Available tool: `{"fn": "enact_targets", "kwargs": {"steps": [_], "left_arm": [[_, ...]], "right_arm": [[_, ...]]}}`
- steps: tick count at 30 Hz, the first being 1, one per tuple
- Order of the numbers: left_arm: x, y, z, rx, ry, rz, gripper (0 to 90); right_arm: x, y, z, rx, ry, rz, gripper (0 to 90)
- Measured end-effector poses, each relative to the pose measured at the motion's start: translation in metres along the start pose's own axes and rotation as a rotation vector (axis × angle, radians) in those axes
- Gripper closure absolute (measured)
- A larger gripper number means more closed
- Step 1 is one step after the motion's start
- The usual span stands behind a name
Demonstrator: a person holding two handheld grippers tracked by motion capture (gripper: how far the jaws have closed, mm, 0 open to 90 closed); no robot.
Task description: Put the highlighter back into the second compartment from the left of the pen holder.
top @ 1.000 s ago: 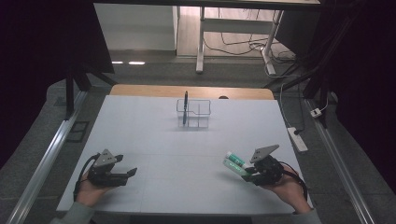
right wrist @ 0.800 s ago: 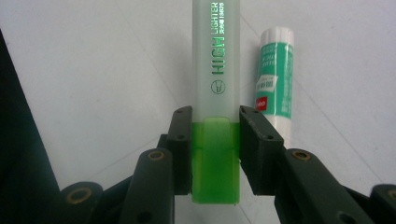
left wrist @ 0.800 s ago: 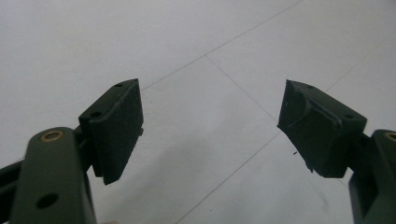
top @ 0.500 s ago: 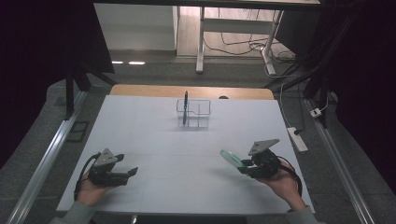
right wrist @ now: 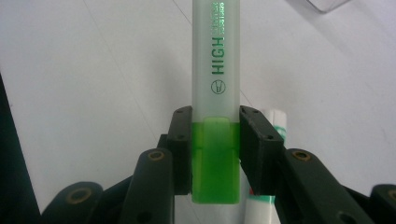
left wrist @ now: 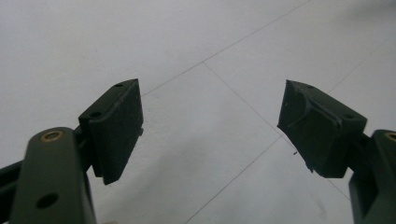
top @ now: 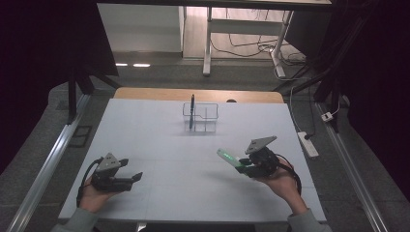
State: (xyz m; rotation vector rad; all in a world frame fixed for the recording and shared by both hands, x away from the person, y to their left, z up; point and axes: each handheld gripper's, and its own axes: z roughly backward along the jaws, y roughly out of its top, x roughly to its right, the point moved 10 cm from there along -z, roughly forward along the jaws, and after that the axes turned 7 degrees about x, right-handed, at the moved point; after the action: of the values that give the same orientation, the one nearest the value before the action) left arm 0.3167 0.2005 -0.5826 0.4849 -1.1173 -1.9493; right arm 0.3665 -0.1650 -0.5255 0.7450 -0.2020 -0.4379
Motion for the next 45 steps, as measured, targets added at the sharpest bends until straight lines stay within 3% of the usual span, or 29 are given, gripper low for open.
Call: {"fn": "enact_targets", "kwargs": {"steps": [9, 17, 28, 45], "left_arm": [[0.003, 0.002, 0.001, 0.001, -0.002, -0.01, 21.6], [0.003, 0.002, -0.001, -0.001, -0.005, -0.008, 21.6], [0.006, 0.005, 0.001, 0.003, -0.008, -0.02, 21.7], [0.027, 0.022, -0.004, 0.001, -0.07, -0.057, 22.0]], "right_arm": [[-0.011, 0.023, -0.014, 0.004, 0.021, 0.039, 67.2], [-0.014, 0.04, -0.026, 0.02, 0.049, 0.035, 67.2], [-0.018, 0.041, -0.035, 0.007, 0.06, 0.06, 67.2], [-0.031, 0.043, -0.051, -0.019, 0.092, 0.108, 67.2]]}}
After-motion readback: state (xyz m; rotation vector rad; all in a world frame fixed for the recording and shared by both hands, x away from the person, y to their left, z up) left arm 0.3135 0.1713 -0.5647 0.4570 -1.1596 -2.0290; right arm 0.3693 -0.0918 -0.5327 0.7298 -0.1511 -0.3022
